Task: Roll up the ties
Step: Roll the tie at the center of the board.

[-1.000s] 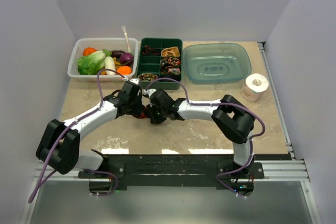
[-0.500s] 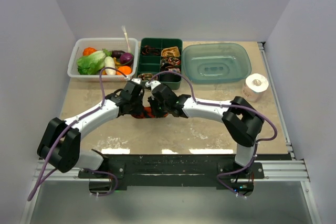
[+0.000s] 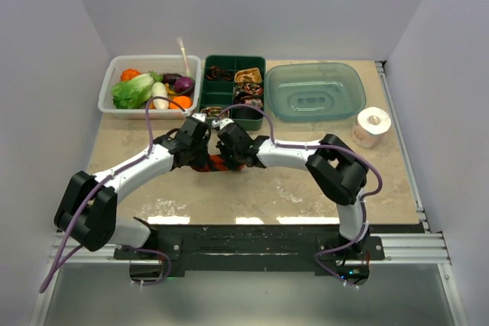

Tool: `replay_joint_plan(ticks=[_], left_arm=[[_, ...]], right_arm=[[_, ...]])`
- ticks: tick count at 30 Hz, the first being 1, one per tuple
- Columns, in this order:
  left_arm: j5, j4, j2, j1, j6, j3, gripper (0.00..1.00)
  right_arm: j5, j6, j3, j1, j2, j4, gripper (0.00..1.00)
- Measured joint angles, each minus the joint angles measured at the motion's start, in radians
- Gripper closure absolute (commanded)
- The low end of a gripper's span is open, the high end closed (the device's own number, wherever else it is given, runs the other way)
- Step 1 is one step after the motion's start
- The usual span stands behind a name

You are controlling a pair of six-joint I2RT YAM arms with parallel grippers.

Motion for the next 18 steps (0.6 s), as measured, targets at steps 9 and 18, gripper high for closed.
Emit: replay_joint_plan(ticks=[9,18], left_arm=[[-0.045,-0.029,0.014,-0.021,0.01,0.052,0.52],[-0.113,-0.094,0.092,-0.072,0.029,0.112,0.52]], right_arm=[[-0.127,-0.002,-0.103,0.005,-0.076,0.017,0.87],[-0.114,-0.003,-0.12,0.005,-0.144,-0.024,0.86]])
